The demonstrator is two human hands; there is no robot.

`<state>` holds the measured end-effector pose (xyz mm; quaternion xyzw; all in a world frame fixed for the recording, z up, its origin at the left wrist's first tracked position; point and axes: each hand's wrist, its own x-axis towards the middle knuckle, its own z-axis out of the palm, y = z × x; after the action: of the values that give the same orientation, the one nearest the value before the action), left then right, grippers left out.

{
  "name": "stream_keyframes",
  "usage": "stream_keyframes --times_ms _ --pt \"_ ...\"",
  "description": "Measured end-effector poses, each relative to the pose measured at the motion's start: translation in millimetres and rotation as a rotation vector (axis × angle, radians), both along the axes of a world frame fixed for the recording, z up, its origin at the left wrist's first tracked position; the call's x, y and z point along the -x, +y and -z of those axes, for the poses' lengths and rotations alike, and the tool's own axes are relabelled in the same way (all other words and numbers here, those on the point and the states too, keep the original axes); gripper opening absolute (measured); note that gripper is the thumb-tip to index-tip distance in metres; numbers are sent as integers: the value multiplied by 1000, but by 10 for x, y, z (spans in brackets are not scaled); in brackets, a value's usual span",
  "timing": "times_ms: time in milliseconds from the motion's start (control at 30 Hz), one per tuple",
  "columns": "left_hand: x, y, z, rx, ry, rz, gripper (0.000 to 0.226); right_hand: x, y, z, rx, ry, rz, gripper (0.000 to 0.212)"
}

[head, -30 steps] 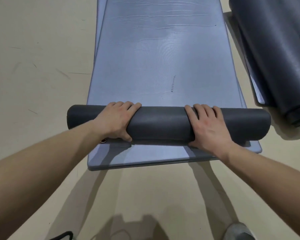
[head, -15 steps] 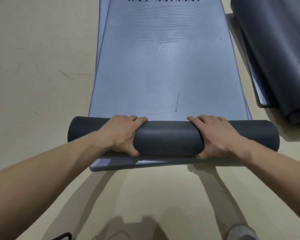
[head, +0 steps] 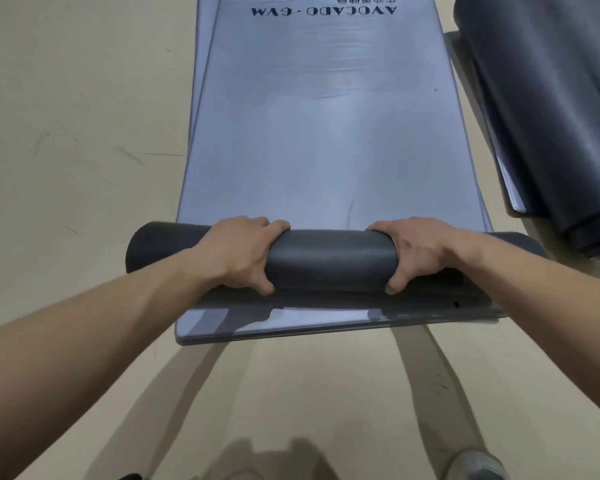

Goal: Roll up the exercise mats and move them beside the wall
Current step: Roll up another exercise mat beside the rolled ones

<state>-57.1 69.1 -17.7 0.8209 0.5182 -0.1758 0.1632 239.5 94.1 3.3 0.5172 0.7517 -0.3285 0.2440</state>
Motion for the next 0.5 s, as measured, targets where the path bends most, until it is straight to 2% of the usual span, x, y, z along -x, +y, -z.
stream_keyframes --times_ms 67,167,233,267,333,400,500 --pt "27 -97 29 89 36 27 104 1 -205 70 -52 -26 10 105" --pt "41 4 12 168 41 28 100 33 -722 295 -522 -144 -62 112" --pt "9 98 -40 209 35 -2 103 15 -779 366 -617 -142 -94 109" --pt "-11 74 -49 171 50 -13 109 10 -700 342 -593 -130 -104 106" --pt "-49 -97 3 -24 103 -19 118 17 -469 230 -477 -97 -91 102" --pt "-86 -234 37 -162 86 -36 113 49 -276 96 -357 -62 -62 99" --pt "-99 19 -105 -55 50 -75 104 46 -81 -29 -246 -63 -51 92"
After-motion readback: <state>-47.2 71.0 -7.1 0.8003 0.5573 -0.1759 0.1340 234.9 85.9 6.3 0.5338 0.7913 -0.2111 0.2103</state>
